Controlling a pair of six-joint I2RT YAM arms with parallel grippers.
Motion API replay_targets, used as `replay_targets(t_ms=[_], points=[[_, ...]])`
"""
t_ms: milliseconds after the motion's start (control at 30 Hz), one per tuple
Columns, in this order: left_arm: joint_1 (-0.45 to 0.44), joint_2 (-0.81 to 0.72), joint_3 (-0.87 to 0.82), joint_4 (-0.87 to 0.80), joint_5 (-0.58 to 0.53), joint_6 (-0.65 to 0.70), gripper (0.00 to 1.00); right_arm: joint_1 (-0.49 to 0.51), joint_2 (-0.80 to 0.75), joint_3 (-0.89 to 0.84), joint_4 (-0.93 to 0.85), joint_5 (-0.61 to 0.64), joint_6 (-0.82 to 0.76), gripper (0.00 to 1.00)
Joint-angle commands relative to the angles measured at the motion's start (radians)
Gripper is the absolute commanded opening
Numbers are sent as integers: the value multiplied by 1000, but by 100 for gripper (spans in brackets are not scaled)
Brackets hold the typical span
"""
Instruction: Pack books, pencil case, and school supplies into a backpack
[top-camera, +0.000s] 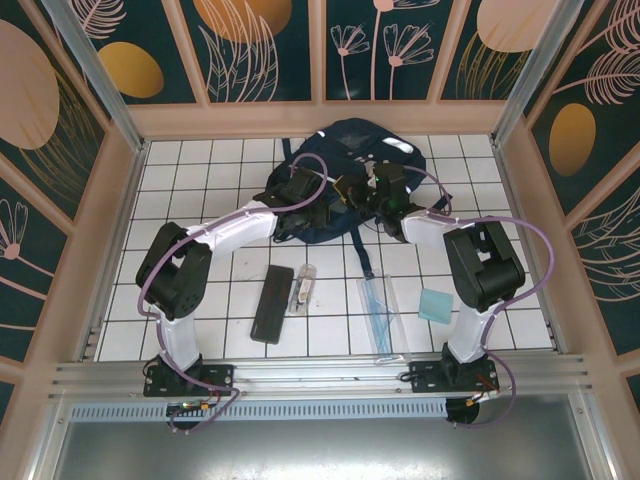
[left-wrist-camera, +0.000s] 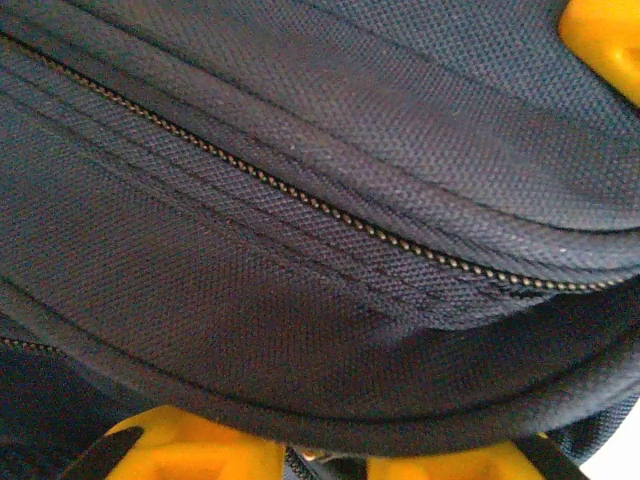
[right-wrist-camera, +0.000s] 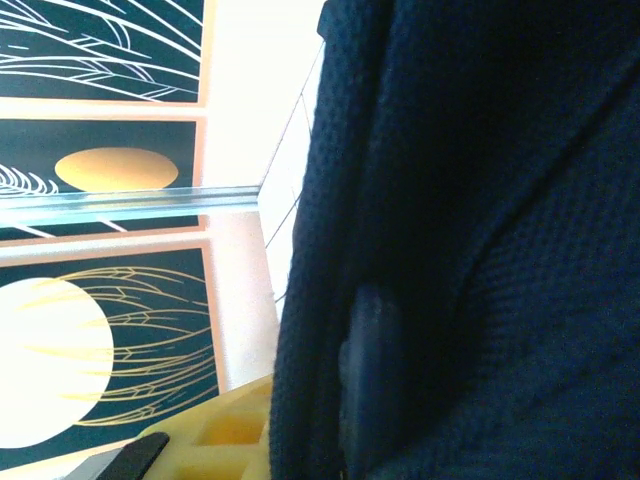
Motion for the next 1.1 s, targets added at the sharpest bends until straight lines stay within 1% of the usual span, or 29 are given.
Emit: replay_targets(t_ms=[0,67,100,167,200,300,433,567,733,800,867,967,1067], points=[[5,2,86,-24,3,53,35,9,-13,54,33,11,-75,0],[5,12,104,-41,9,62,36,11,-15,56,24,14,-86,0],[6,16,109,-44,12,61,32,12,-16,58,19,15,-90,0],[9,21,122,-44,18,63,21,15,-17,61,10,16,-99,0],[11,22,126,-44,17,67,17,15,-18,63,4,17,-103,0],[12,30,136,-52,3,79,13,15,-21,60,-3,20,-108,0],[19,29,134,-79,-13,87,10,15,-20,67,-13,15,-118,0],[36,3,135,-120,-10,119,3,13,-22,76,-35,23,-139,0],[95,-29,133,-170,71,216,3,13,-16,122,-130,27,-229,0],[103,-32,127,-184,54,287,0,12,-18,132,-157,27,-261,0],[105,-23,126,-208,7,344,0,12,-25,130,-167,33,-283,0],[111,-20,123,-225,-24,385,0,12,-33,134,-197,43,-315,0],[123,-32,141,-251,32,401,0,13,-38,139,-237,72,-359,0]])
